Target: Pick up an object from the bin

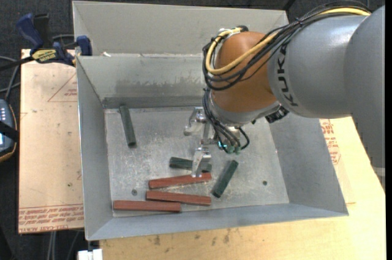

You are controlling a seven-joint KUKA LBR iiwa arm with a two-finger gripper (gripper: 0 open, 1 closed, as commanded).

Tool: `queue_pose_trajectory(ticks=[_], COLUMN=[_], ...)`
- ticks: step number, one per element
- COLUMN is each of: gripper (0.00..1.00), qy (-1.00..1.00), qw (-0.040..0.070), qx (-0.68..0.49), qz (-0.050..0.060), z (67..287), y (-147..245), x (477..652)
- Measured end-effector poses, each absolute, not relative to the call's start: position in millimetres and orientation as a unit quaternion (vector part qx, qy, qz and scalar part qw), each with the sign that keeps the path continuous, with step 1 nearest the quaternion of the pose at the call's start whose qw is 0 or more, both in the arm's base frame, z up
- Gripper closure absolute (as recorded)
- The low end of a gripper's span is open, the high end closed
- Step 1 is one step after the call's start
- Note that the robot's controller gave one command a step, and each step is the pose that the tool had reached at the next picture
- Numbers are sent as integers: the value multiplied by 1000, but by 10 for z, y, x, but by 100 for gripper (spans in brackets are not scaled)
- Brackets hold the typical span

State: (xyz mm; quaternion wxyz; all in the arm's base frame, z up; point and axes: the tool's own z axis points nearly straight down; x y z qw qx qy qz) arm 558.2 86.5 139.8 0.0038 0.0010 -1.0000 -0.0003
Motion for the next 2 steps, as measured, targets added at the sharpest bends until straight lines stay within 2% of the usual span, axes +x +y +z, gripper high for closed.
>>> queue_pose_trajectory(ticks=[1, 2], gripper=[0, 100], qy=[-1000, -999], qw=[0, -7], qx=[0, -45], qz=[-1, -3], z=[1441, 796], y=[862, 934], x=[5601, 5504])
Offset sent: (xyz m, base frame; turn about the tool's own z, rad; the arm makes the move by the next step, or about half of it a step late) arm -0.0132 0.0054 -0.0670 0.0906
